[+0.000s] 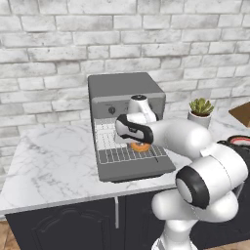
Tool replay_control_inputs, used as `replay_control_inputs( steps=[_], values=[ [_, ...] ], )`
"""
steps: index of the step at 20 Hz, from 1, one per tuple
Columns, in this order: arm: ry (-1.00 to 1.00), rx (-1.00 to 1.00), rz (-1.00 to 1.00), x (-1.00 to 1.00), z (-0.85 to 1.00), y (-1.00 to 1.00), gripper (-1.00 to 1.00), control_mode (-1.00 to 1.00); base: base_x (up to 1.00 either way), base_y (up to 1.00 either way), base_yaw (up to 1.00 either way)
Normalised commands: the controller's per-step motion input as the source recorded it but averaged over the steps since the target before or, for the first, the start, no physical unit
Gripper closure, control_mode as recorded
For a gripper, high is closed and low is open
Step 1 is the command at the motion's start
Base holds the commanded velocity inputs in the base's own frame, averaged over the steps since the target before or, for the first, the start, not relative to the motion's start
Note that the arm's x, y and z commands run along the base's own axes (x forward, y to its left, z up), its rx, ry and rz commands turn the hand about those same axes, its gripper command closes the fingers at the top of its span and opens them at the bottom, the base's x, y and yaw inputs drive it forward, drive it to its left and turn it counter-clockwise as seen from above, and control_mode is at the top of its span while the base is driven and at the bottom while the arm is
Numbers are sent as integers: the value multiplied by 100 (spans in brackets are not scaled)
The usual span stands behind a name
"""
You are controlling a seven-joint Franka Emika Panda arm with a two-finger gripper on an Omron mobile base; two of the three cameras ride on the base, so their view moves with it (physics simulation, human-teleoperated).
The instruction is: Pick up the bagel from the plate, place it on the toaster oven rack, close the door, and set the timer.
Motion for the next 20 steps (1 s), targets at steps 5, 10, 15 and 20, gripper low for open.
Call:
replay_control_inputs(
  steps=[5,10,15,20],
  values=[
    [-3,0,0,17,-9,0,100,-100,0,0,0],
    [-5,0,0,10,-12,2,100,-100,0,0,0],
    [-4,0,0,13,-7,8,-100,-100,0,0,0],
    [-6,0,0,4,0,0,-100,-100,0,0,0]
  ],
)
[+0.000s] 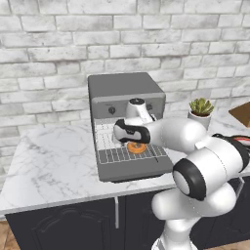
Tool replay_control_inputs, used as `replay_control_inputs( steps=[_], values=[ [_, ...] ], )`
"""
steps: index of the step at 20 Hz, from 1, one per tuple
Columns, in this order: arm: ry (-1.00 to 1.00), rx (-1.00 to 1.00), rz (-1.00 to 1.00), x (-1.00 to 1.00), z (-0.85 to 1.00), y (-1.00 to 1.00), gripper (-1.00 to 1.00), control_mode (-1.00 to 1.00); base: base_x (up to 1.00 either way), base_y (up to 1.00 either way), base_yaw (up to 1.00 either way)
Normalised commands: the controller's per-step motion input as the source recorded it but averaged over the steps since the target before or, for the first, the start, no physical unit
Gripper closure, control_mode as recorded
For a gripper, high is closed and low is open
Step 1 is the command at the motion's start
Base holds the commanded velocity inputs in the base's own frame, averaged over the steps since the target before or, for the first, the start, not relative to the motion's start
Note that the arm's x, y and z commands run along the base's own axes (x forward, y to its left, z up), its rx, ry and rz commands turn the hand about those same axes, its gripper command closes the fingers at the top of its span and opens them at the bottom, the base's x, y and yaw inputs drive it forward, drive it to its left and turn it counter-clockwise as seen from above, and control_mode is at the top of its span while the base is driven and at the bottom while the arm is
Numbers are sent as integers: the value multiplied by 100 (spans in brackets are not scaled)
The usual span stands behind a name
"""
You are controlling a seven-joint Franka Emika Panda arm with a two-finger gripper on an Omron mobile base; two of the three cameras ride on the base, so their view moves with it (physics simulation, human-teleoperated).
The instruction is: Pick up the bagel from the plate, place it on the toaster oven rack, close the door, and set the timer.
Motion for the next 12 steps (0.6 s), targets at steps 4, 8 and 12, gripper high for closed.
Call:
replay_control_inputs(
  steps=[4,8,12],
  values=[
    [-5,0,0,0,0,0,-100,-100,0,0,0],
    [-4,0,0,-29,23,1,-100,-100,0,0,0],
    [-5,3,-1,-97,62,0,-100,-100,0,0,0]
  ],
)
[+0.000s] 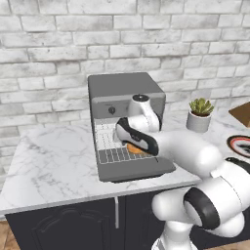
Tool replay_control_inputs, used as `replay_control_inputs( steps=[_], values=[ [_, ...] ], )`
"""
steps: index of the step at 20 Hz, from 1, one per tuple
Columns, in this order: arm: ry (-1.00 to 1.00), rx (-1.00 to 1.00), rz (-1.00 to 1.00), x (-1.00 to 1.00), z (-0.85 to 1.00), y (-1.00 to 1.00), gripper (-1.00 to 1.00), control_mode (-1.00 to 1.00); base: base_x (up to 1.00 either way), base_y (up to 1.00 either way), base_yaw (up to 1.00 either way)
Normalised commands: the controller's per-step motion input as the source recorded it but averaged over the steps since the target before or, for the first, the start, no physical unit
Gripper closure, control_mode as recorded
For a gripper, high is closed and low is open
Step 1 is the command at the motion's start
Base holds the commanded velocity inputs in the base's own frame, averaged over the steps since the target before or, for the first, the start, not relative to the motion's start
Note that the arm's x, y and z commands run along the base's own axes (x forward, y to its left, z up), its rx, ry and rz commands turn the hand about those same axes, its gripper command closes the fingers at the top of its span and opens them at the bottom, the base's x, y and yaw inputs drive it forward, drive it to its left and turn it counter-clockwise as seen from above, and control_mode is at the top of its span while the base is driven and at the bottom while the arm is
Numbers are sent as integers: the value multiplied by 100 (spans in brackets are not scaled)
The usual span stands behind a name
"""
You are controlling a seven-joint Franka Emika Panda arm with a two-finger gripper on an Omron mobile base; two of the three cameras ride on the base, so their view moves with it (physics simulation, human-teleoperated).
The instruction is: Pick up the bagel from the plate, place it on the toaster oven rack, close the door, and set the timer.
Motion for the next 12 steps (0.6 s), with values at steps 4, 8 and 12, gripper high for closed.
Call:
replay_control_inputs(
  steps=[4,8,12],
  values=[
    [0,4,-5,-96,63,0,-100,-100,0,0,0],
    [5,0,-9,-66,10,0,-100,-100,0,0,0],
    [3,0,-10,-36,-11,0,-100,-100,0,0,0]
  ],
)
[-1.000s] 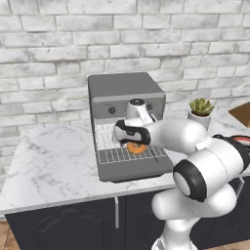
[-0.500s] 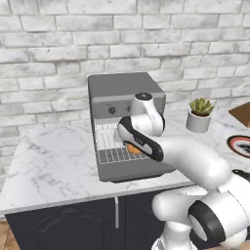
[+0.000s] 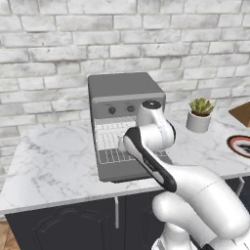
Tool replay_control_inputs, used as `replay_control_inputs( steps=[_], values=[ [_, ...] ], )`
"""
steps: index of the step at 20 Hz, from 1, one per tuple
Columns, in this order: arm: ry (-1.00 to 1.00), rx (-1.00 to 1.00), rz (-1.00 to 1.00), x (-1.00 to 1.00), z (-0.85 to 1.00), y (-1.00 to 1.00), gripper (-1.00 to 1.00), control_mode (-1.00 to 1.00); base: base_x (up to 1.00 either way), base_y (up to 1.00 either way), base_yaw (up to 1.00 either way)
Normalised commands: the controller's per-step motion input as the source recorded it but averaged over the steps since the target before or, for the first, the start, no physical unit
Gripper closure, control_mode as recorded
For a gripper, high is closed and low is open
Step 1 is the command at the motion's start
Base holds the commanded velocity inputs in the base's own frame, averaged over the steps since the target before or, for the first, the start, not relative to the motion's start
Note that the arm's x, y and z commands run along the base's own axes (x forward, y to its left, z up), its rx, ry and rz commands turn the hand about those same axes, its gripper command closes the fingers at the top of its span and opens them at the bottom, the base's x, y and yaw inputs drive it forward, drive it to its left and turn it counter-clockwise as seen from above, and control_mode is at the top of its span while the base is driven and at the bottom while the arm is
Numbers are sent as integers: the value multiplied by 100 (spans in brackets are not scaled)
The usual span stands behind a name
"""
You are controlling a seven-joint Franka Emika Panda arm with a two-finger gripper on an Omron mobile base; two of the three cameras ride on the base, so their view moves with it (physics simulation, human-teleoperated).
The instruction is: Pick up the bagel from the plate, place it on the toaster oven rack, close the door, and set the timer.
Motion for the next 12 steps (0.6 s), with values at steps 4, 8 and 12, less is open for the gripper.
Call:
replay_control_inputs(
  steps=[4,8,12],
  values=[
    [0,0,-8,-6,-18,5,-100,-100,0,0,0],
    [0,0,-1,0,-13,10,-100,-100,0,0,0],
    [0,0,0,7,-16,14,-100,-100,0,0,0]
  ],
)
